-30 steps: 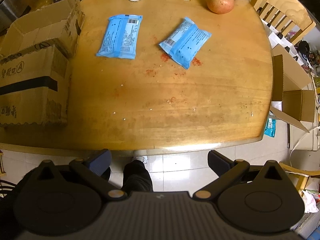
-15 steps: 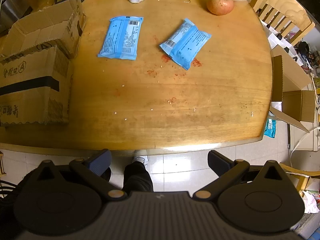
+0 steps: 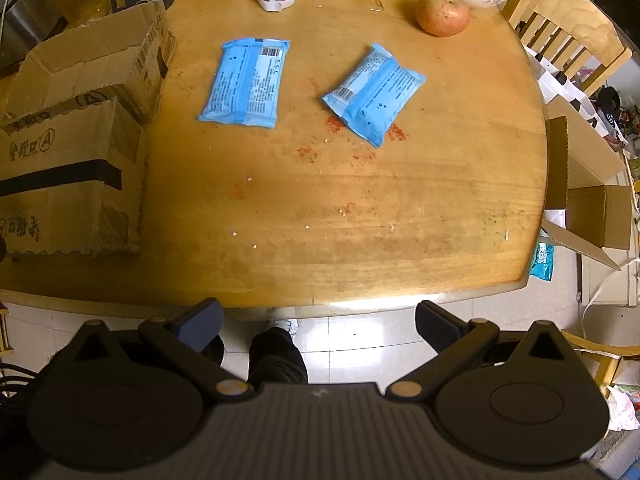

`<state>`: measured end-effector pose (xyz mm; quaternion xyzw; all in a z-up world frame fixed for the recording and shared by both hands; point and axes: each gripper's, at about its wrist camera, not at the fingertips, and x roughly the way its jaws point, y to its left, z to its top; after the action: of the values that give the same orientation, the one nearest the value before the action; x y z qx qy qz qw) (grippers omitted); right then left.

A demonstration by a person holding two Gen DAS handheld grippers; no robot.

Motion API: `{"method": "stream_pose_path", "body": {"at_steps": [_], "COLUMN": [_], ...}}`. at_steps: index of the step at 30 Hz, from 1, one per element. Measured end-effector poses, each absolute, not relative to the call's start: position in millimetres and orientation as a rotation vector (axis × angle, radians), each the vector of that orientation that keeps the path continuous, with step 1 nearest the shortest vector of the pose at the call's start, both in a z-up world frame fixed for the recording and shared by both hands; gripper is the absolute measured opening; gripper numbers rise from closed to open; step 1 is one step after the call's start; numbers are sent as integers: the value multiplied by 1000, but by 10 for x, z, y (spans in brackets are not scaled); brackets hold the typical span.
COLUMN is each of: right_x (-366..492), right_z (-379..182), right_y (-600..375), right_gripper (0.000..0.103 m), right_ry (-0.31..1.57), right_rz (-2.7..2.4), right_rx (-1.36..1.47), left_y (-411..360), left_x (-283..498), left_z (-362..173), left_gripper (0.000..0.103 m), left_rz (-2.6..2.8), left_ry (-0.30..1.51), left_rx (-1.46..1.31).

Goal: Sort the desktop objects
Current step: 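Move the right tool forward over the table toward the blue packets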

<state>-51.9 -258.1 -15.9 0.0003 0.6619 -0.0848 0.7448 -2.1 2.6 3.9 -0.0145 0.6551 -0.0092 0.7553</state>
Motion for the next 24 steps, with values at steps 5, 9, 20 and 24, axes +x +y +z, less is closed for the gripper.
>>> {"method": "stream_pose_path", "body": {"at_steps": [5,9,20,24], "right_x": [-559,-459,-472,-489], "right_z": [-171,-173,-158,-147], "right_y": [-2591,-2603,-2687,-2748], "right_gripper": [103,103,103,103], "right_ry": [1451,1455,1446,1441], "right_rz": [-185,-187,-219,-238], "right_rx": [5,9,39,56], "left_y": [-26,-106,-400,-509], "left_x": [-13,-9,6,18], "left_z": [35,26,5,14], "left_gripper": [103,103,103,103], "left_rz": [-24,-48,-131,-162], "left_ry": [1427,1427,1403,1394], "left_rx": [-13,12,82,107]}}
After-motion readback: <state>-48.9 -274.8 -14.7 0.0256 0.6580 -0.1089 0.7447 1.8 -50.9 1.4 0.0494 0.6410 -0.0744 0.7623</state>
